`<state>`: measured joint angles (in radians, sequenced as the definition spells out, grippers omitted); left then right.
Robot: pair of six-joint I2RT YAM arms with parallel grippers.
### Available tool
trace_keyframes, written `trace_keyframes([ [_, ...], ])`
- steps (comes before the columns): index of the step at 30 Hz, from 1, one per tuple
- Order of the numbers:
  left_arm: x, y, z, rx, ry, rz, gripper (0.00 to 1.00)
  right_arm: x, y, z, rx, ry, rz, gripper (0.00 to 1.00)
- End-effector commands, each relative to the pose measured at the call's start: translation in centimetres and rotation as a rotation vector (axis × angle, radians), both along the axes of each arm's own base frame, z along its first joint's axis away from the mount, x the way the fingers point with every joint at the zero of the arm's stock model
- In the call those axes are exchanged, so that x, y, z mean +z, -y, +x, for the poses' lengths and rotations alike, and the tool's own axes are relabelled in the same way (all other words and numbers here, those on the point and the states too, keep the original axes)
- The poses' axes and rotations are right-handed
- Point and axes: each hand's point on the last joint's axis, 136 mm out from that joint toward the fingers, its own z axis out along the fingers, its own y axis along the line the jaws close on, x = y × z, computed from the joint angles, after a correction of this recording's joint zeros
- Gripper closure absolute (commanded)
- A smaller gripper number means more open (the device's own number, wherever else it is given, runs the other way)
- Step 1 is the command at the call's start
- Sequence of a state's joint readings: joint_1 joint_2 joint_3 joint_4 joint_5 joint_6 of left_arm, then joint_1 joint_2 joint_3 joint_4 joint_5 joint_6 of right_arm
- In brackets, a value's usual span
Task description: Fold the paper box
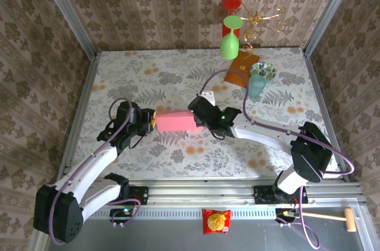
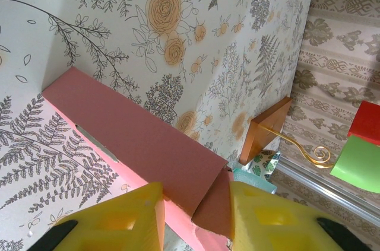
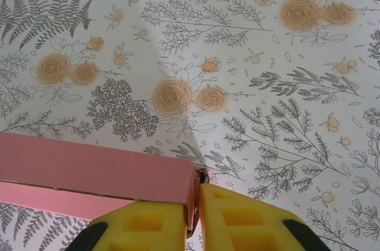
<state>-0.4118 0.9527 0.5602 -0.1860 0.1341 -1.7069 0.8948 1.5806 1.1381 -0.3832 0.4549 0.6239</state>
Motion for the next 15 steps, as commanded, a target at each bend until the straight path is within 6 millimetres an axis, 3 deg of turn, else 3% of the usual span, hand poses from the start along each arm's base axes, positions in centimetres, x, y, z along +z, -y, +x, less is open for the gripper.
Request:
trace_keyframes([
  [1, -3.0, -0.1, -2.3, -0.019, -0.126, 0.017, 0.69, -2.0, 1.0, -1.9, 0.036, -0.115, -0.064, 0.81],
  [9, -3.3, -0.2, -2.6, -0.017, -0.142, 0.016, 0.69, -0.8, 0.6, -1.8, 0.039, -0.144, -0.003, 0.66],
  [15, -3.4, -0.1, -2.5, -0.021, -0.145, 0.017, 0.70, 1.8, -0.1, -2.0, 0.053, -0.147, 0.108, 0.53],
])
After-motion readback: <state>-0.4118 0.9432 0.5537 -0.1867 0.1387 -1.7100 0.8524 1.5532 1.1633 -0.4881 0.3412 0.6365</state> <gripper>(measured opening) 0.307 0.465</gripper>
